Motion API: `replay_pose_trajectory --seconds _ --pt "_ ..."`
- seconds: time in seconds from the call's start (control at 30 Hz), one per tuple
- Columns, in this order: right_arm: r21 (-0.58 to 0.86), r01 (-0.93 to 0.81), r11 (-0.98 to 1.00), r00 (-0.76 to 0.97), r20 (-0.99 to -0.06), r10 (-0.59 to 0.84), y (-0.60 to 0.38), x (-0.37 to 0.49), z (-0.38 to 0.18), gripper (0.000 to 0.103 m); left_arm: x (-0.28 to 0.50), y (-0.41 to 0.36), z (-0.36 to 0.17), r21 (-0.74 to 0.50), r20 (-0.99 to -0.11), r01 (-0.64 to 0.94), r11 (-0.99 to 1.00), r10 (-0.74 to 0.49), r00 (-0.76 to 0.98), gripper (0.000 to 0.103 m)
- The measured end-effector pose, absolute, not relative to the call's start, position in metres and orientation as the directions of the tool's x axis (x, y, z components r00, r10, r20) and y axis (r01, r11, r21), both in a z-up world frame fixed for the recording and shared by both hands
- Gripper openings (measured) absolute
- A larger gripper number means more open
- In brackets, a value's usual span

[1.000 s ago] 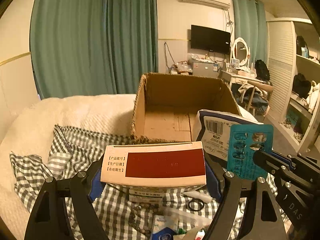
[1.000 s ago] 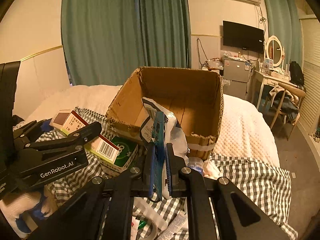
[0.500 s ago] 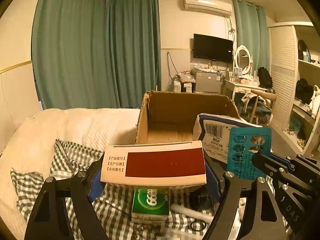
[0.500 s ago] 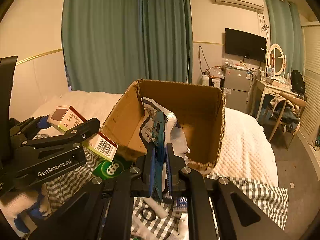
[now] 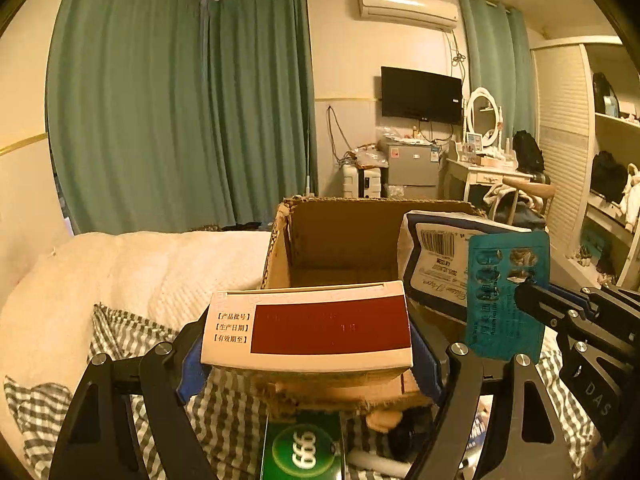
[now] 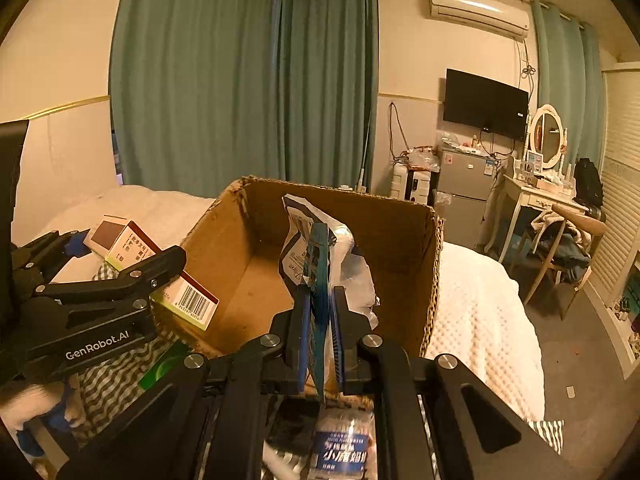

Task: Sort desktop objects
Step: 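Lift and carry the cream box and teal card over the cardboard box with both grippers, then open the left gripper to drop the cream box while the right releases the teal card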

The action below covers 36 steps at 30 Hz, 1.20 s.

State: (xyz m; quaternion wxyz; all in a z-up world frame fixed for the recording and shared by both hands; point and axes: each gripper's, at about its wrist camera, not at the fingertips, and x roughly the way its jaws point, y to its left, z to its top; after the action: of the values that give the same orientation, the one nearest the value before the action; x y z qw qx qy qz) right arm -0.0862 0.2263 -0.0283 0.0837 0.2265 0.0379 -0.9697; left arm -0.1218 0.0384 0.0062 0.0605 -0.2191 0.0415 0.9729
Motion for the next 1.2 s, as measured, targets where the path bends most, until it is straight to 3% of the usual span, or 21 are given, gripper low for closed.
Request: replay_pose_trajectory --seconds 0.37,0.67,1.0,1.2 --pt "-0.027 0.178 -0.984 -0.86 -0.49 -0.142 0.224 -0.132 -0.053 0.009 -0.17 0.059 -0.01 0.058 -0.449 -0.174 -0.983 0.129 -0.884 0.083" --pt "-0.008 0.168 -0.986 -0.819 -0.557 -0.135 0.225 -0.163 -0.078 0.01 -0.209 0.063 -0.038 0.044 -0.518 -0.166 -0.985 0.119 -0.847 0.083" --pt "-0.023 0.14 -0.99 -0.819 -0.564 -0.103 0.227 -0.157 -0.077 0.023 -0.201 0.058 -0.026 0.049 -0.486 -0.134 -0.99 0.094 -0.869 0.097" --pt "-0.011 0.139 -0.99 -0.821 -0.56 -0.109 0.23 -0.153 -0.068 0.023 -0.193 0.049 -0.014 0.034 -0.472 -0.112 -0.993 0.083 -0.878 0.101"
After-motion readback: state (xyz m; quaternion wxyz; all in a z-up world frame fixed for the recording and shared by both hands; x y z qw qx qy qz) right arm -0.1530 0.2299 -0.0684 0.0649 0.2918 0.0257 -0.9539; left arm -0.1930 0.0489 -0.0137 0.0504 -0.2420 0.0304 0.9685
